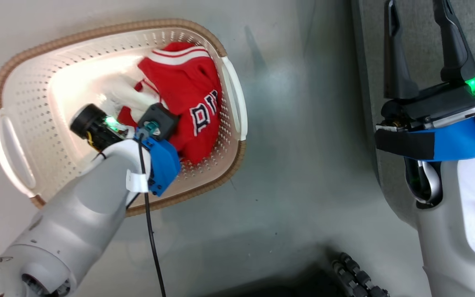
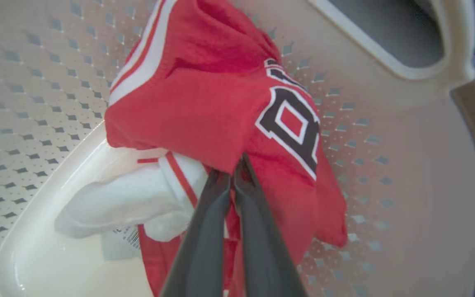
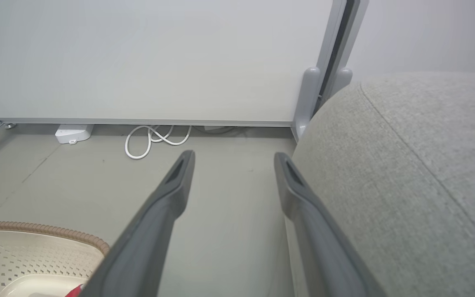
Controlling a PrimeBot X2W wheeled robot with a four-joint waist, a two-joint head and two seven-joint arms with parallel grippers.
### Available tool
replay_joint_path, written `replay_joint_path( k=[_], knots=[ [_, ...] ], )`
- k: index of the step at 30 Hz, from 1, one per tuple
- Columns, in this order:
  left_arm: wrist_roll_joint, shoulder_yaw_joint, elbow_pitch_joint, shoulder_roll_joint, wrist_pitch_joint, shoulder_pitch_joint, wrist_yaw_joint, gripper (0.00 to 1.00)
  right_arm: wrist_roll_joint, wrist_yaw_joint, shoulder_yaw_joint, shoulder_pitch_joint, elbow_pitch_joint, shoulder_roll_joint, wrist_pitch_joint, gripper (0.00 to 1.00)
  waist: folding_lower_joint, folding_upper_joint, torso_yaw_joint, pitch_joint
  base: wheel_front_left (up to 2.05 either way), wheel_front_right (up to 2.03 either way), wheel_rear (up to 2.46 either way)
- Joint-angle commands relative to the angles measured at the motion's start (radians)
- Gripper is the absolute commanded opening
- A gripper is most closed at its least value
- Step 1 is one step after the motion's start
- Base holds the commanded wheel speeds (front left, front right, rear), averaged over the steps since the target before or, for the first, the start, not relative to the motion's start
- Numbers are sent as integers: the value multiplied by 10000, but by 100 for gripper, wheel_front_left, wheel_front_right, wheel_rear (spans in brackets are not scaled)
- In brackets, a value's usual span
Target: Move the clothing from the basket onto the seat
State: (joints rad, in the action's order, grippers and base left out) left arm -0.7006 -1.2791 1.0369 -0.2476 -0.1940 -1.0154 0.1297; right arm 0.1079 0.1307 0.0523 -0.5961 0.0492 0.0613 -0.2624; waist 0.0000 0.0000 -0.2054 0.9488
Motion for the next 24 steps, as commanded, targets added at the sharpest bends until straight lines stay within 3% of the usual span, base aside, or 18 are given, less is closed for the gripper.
replay_joint_path(
  k=[1, 13, 24],
  knots=[
    [95, -39, -61, 24, -77, 70, 5, 0, 4, 1, -61, 97, 39, 93, -38, 100, 0, 0, 193, -252, 0, 0, 0],
    [321, -20, -1294, 605, -721, 700, 5, 0, -94, 1, -368, 798, 421, 576, -38, 100, 0, 0, 1115, -2096, 0, 0, 0],
    [1580, 2338, -3632, 413, -725, 2096, -16, 0, -148, 1, -587, 1705, 735, 862, -38, 100, 0, 0, 1796, -3966, 0, 0, 0]
  ],
)
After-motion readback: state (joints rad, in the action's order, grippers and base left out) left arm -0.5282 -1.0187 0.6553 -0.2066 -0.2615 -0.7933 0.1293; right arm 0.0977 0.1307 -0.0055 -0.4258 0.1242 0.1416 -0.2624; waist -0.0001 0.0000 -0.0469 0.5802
